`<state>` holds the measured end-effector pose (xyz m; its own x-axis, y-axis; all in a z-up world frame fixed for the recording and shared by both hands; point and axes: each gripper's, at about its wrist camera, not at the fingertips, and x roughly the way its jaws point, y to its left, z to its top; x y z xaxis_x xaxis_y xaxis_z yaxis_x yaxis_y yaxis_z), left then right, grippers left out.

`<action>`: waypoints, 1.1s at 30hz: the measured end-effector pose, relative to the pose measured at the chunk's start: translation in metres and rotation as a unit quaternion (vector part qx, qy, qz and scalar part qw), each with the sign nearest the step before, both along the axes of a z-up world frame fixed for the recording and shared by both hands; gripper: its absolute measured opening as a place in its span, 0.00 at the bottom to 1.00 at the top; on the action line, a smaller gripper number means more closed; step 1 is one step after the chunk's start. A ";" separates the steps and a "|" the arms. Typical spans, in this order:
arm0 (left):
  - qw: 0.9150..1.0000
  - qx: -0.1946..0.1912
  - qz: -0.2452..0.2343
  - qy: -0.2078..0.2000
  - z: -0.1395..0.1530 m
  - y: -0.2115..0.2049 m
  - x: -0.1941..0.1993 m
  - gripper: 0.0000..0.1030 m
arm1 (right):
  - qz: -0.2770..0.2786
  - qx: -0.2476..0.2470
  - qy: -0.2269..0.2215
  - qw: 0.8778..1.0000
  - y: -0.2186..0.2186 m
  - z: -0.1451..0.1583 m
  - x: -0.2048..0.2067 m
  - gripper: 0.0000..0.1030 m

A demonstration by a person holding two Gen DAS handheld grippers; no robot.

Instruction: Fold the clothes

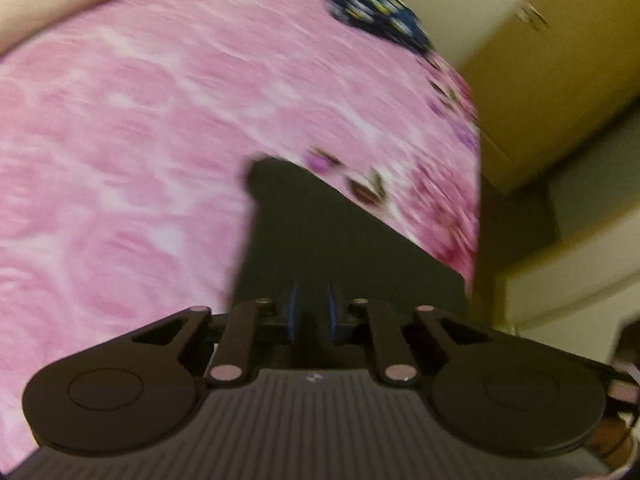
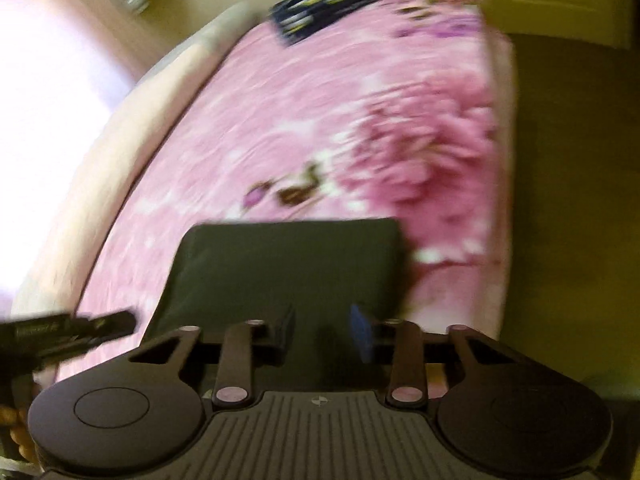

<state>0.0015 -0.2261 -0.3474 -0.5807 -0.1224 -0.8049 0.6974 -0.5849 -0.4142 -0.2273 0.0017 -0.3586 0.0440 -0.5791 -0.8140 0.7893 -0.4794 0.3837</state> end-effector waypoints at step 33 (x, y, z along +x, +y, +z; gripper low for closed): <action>0.997 -0.054 0.049 -0.033 0.013 0.055 0.062 0.02 | 0.116 0.018 0.038 0.992 0.017 0.019 0.079 0.34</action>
